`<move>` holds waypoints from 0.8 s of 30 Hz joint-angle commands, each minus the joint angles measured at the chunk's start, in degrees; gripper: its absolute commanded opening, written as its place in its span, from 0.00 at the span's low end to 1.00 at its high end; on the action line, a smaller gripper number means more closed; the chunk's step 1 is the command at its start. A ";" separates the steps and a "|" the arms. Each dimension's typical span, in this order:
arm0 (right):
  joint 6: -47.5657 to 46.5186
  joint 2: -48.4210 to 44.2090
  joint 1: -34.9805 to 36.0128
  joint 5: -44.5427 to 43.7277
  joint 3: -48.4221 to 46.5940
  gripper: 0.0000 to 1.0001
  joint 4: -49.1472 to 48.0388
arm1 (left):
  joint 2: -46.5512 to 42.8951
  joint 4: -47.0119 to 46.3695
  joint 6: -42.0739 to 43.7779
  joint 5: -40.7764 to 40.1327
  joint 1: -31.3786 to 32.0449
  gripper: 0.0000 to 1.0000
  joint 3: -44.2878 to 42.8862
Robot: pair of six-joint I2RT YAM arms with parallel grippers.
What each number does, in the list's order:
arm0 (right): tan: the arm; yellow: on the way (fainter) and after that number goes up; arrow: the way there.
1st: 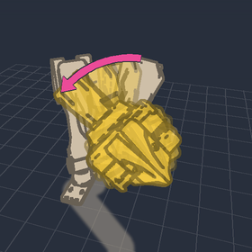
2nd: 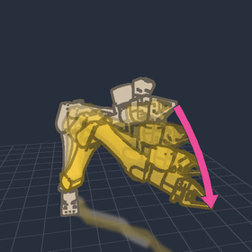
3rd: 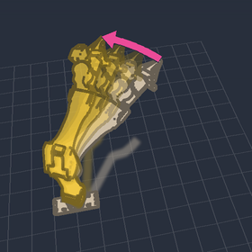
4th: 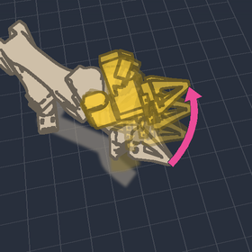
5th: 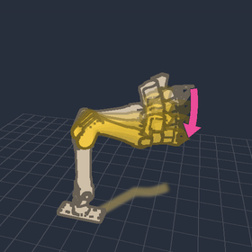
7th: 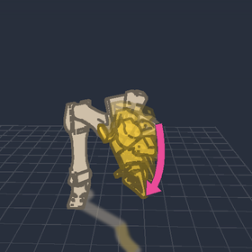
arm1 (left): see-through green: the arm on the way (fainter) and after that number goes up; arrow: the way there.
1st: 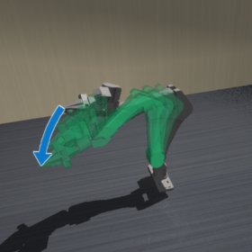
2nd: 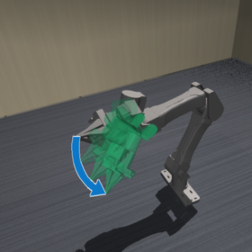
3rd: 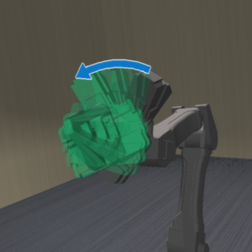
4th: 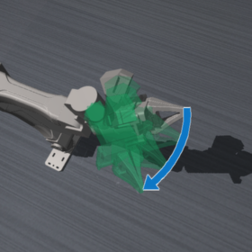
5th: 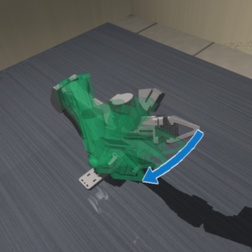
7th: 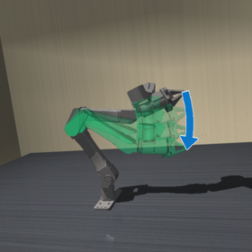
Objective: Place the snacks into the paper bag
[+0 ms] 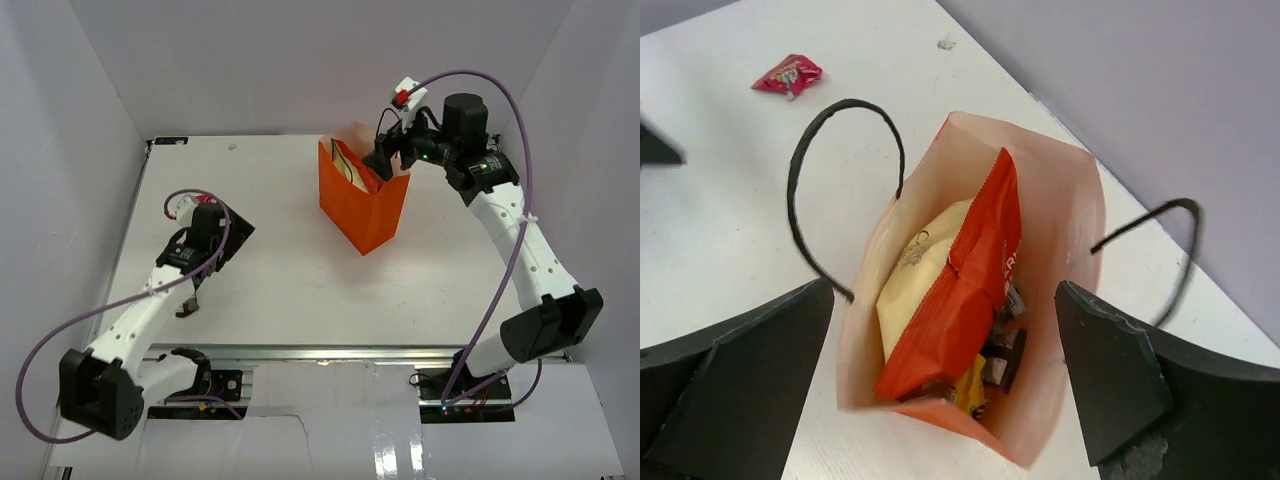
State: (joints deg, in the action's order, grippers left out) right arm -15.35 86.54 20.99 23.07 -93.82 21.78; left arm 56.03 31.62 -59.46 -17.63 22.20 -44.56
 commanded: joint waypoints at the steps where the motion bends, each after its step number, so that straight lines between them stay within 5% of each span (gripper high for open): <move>1: -3.28 -5.06 -4.11 12.51 -0.85 0.98 2.04 | 9.95 -1.64 -2.41 -0.39 -8.38 0.98 -7.46; 6: -4.07 -9.89 -10.70 17.78 10.11 0.98 1.69 | 34.11 5.35 4.94 -3.01 -16.04 0.95 -25.81; 11: -4.60 -14.47 -18.88 20.17 17.35 0.98 1.42 | 54.75 11.01 26.53 -14.00 -16.83 0.98 -44.27; 18: -4.68 -14.65 -22.75 21.58 19.64 0.98 1.69 | 65.52 5.76 47.55 -13.76 -17.89 0.98 -51.07; 24: -4.42 -13.42 -22.84 22.55 18.50 0.98 1.77 | 66.49 0.65 53.57 -9.01 -20.17 0.98 -49.93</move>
State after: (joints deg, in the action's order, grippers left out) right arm -19.73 73.23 -1.76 43.48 -73.69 24.45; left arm 123.35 35.31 -12.67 -28.45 3.70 -94.24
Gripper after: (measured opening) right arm 0.979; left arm 0.979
